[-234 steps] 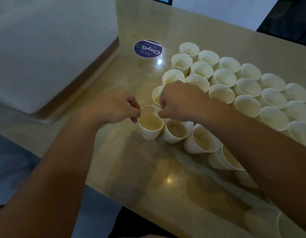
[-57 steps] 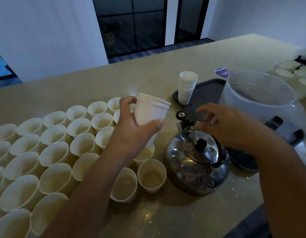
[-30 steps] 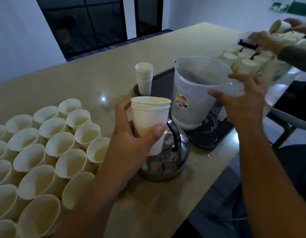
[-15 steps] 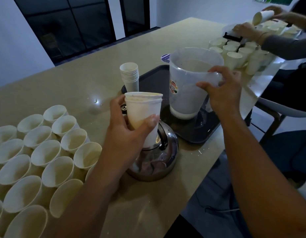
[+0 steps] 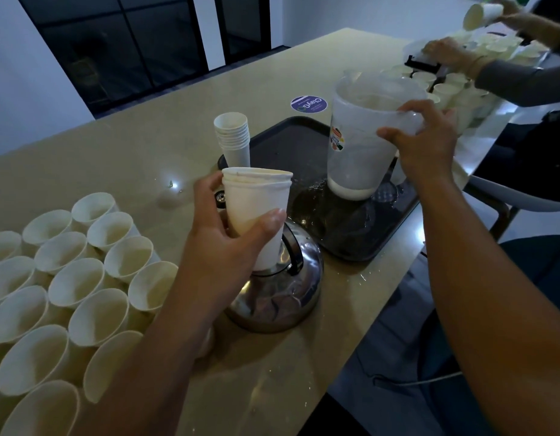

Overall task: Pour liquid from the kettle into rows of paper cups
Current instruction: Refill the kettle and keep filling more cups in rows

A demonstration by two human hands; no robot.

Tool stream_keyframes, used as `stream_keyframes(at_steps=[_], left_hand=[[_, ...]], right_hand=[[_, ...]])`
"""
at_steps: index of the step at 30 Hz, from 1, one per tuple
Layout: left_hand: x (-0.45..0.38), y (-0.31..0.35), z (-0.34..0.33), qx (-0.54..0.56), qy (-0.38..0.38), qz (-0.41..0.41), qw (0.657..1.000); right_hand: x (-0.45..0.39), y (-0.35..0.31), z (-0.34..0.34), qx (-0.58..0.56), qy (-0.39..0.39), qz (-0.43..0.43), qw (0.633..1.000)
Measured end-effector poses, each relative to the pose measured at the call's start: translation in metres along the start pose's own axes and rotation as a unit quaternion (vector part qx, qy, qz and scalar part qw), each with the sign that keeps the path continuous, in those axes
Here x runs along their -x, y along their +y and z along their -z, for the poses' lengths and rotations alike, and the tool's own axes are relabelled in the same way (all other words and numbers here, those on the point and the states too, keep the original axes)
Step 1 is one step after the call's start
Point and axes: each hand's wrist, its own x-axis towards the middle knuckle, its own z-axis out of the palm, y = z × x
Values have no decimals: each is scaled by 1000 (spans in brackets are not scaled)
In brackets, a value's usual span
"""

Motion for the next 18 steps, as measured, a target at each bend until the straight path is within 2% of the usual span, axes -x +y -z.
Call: stream_keyframes(at_steps=[3, 5, 7, 9, 10, 12, 13, 15, 18], left_hand=[[0, 1, -1, 16, 1, -1, 1000], [-1, 1, -1, 42, 12, 1, 999], [-2, -1, 2, 63, 46, 1, 997], [-2, -5, 7, 68, 90, -3, 994], [-2, -6, 10, 66, 108, -5, 992], [0, -9, 16, 59, 129, -9, 990], [1, -9, 18, 55, 136, -9, 989], [5, -10, 22, 56, 144, -5, 988], [12, -10, 24, 70, 152, 1, 986]], right_hand=[[19, -20, 8, 87, 11, 16, 996], [42, -42, 16, 33, -24, 74, 996], [70, -67, 21, -45, -167, 92, 981], [101, -90, 21, -57, -366, 72, 926], [115, -99, 19, -50, -439, 64, 895], [136, -108, 11, -59, -508, 48, 858], [145, -109, 5, -70, -516, 34, 853], [158, -109, -7, -90, -493, 1, 865], [176, -107, -23, -136, -384, -48, 912]])
